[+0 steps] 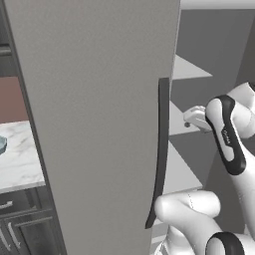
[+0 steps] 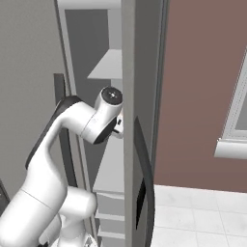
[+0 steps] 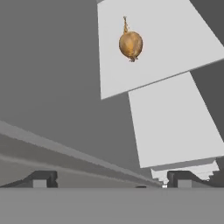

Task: Take the lime and onion out of the freezer and place them in the tupperware container on the counter. Then put the tupperware containing the vegetables back in the freezer.

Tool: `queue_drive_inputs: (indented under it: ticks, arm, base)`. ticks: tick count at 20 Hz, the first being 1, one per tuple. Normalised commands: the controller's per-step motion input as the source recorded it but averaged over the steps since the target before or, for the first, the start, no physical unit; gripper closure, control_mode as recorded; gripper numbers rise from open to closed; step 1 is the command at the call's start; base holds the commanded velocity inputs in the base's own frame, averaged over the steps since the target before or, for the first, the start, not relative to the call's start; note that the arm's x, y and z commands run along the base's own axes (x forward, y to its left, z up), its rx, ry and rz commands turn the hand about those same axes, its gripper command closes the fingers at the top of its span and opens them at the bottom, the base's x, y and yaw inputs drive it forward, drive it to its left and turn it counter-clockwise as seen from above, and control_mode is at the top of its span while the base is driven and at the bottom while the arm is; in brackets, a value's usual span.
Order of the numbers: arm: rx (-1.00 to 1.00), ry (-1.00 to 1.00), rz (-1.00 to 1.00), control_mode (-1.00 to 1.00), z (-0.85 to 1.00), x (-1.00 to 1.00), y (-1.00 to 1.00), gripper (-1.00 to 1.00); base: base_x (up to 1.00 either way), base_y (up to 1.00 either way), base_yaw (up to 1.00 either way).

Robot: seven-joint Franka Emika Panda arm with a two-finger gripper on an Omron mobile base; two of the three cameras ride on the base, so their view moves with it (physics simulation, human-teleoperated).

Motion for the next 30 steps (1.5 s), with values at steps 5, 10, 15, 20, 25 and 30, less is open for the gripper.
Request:
queue_drive_inputs:
  ticks: [5, 10, 15, 20, 25, 30]
  arm:
    - [0.02, 0.00, 0.00, -1.00, -0.08, 0.41, 0.00, -1.00]
    - [0.02, 0.00, 0.00, -1.00, -0.08, 0.46, 0.00, -1.00]
    - [0.00, 0.00, 0.00, -1.00, -0.18, 0.40, 0.00, -1.00]
    - [0.00, 0.00, 0.00, -1.00, -0.20, 0.32, 0.00, -1.00]
    - [0.01, 0.00, 0.00, -1.00, -0.16, 0.33, 0.00, -1.00]
    - [0.04, 0.00, 0.00, -1.00, -0.08, 0.35, 0.00, -1.00]
  base:
    - [0.00, 0.00, 0.00]
    - [0.00, 0.00, 0.00]
    - [0.00, 0.00, 0.00]
    - [0.00, 0.00, 0.00]
    - [0.00, 0.00, 0.00]
    - [0.00, 0.00, 0.00]
